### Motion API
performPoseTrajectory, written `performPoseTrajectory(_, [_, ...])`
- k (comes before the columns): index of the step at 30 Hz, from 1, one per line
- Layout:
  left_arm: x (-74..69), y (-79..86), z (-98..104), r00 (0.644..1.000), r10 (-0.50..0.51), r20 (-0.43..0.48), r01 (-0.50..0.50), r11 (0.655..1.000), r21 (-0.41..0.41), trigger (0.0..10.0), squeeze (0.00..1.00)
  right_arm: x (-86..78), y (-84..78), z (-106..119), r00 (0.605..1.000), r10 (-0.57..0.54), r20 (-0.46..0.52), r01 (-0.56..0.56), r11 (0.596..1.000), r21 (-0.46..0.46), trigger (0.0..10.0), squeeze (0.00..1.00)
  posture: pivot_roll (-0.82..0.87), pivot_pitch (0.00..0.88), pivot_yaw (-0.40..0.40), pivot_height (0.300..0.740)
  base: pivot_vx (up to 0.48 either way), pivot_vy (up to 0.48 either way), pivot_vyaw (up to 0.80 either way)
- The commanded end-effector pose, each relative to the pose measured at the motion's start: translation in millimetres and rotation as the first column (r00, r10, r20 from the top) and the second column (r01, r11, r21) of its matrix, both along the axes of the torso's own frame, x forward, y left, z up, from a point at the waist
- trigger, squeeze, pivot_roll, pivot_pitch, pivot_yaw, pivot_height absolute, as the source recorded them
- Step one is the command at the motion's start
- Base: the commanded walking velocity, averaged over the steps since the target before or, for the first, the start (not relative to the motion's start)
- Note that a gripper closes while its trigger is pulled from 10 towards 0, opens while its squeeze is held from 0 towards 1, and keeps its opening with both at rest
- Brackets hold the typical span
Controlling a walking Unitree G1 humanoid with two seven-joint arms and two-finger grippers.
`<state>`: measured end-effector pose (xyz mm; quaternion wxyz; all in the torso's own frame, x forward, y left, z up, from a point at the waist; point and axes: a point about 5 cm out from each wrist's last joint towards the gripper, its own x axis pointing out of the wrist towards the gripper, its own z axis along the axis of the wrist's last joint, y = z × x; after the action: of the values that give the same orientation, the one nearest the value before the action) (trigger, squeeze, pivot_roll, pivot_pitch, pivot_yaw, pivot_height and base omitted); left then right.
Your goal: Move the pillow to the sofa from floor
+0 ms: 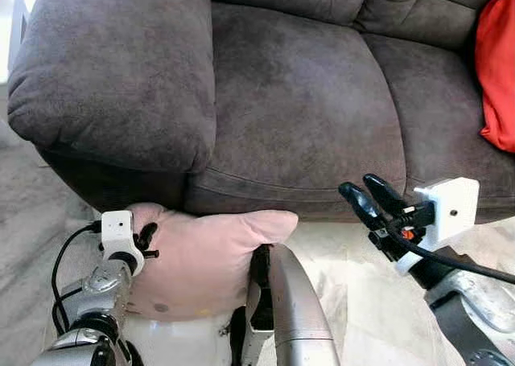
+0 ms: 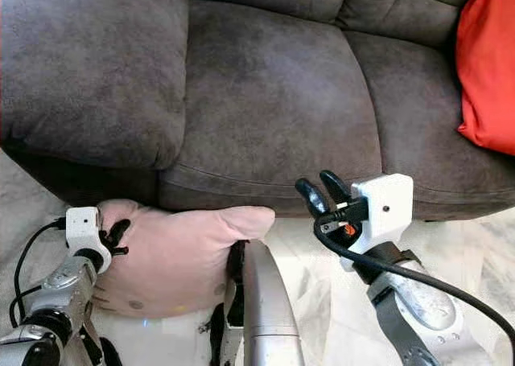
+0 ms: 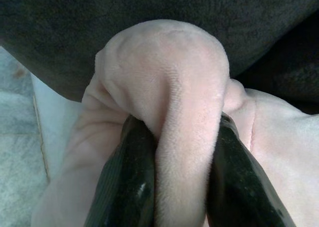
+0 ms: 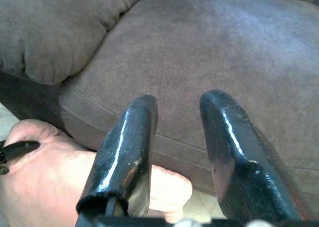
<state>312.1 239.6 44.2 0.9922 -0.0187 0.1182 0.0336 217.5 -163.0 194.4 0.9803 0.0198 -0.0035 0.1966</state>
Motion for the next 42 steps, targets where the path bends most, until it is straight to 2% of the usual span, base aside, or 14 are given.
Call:
performPoseTrajectory(1, [-8.7,-7.0,-11,1.000,-0.009,-0.019,0.008,1.000,-0.007,0.0,0.00,0.5,-5.3,-6,0.999,-0.035,-0.014,0.035,0.999,-0.009,10.0,0.00,-0.13,0.271,-0.303,0.481,0.000,0.000,0.00])
performPoseTrajectory(12, [-17.2,-12.6,-1,0.992,0.037,0.117,-0.040,0.999,0.022,0.0,0.00,9.6,-2.3,-22,0.998,-0.062,-0.032,0.063,0.998,0.017,10.0,0.00,-0.07,0.225,-0.264,0.481,0.000,0.000,0.00])
performPoseTrajectory(13, [-19.5,-16.9,4,0.987,0.035,0.157,-0.038,0.999,0.016,10.0,0.00,12.1,-2.1,-27,0.997,-0.072,-0.037,0.072,0.997,0.019,10.0,0.00,-0.05,0.201,-0.248,0.481,0.000,0.000,0.00])
performPoseTrajectory(14, [-19.5,-16.9,4,0.987,0.035,0.157,-0.038,0.999,0.016,10.0,0.00,12.1,-2.1,-27,0.997,-0.072,-0.037,0.072,0.997,0.019,10.0,0.00,-0.05,0.201,-0.248,0.481,0.000,0.000,0.00])
performPoseTrajectory(18, [-29.5,-32.5,22,0.963,0.028,0.268,-0.033,0.999,0.013,10.0,0.00,22.0,-2.9,-47,0.992,-0.112,-0.054,0.113,0.993,0.034,10.0,0.00,-0.01,0.142,-0.221,0.481,0.000,0.000,0.00])
performPoseTrajectory(21, [-30.2,-39.3,25,0.960,0.008,0.279,-0.013,1.000,0.014,10.0,0.00,25.4,-2.1,-52,0.991,-0.118,-0.057,0.120,0.992,0.037,10.0,0.00,0.00,0.114,-0.210,0.481,0.000,0.000,0.00])
performPoseTrajectory(24, [-27.9,-53.4,32,0.954,-0.031,0.298,0.025,0.999,0.025,10.0,0.00,33.5,-0.7,-66,0.988,-0.138,-0.074,0.141,0.989,0.037,10.0,0.00,0.03,0.054,-0.185,0.481,0.000,0.000,0.00])
performPoseTrajectory(29, [-24.9,-54.8,37,0.952,-0.031,0.306,0.021,0.999,0.034,10.0,0.00,40.9,-2.8,-73,0.984,-0.161,-0.070,0.164,0.986,0.035,10.0,0.00,0.04,0.002,-0.165,0.481,0.000,0.000,0.00])
performPoseTrajectory(37, [-19.0,-57.9,59,0.937,-0.060,0.345,0.036,0.996,0.075,10.0,0.00,56.0,-2.0,-82,0.981,-0.188,-0.040,0.190,0.981,0.041,10.0,0.00,0.07,0.000,-0.135,0.481,0.000,0.000,0.00])
performPoseTrajectory(42, [-18.1,-61.9,64,0.931,-0.077,0.357,0.047,0.995,0.091,10.0,0.00,63.2,0.2,-85,0.980,-0.198,-0.032,0.199,0.979,0.047,10.0,0.00,0.08,0.000,-0.127,0.481,0.000,0.000,0.00])
